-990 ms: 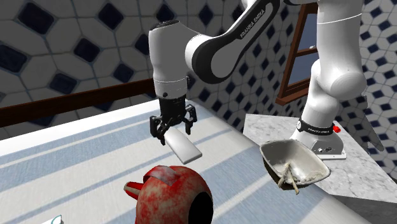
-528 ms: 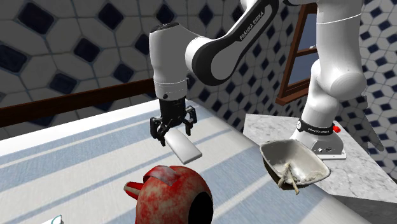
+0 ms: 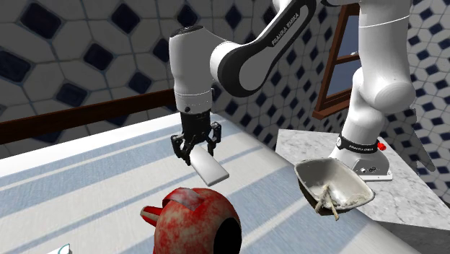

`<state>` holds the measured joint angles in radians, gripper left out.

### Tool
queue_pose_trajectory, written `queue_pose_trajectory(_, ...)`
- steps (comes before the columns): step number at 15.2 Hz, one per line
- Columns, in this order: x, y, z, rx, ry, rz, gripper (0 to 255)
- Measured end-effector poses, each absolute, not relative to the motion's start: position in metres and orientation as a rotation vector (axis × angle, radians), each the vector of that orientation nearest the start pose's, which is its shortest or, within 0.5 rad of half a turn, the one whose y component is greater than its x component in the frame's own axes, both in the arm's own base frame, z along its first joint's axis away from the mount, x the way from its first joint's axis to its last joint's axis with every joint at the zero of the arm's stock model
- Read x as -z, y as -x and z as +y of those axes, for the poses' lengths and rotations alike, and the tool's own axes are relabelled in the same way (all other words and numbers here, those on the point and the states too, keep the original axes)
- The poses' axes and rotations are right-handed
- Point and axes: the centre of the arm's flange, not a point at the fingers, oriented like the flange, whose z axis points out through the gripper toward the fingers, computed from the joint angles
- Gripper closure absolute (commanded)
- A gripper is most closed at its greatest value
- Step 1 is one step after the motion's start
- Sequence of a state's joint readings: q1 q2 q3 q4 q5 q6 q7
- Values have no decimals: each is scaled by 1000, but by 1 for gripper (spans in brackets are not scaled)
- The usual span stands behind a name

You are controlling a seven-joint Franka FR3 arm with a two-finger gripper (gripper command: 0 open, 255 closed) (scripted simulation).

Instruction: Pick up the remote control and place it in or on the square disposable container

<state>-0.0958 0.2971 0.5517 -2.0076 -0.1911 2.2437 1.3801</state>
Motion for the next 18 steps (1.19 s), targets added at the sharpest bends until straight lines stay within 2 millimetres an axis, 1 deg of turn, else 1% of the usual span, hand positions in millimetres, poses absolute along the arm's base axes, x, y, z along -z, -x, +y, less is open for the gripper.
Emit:
queue_pose_trajectory(2,-328,-541,247,-16,2883,1258,255)
queue_pose_trajectory(5,-339,-541,246,-16,2883,1258,255)
queue_pose_trajectory(11,-368,-540,248,-16,2883,1258,255)
queue_pose_trajectory(18,-407,-541,246,-16,2883,1258,255)
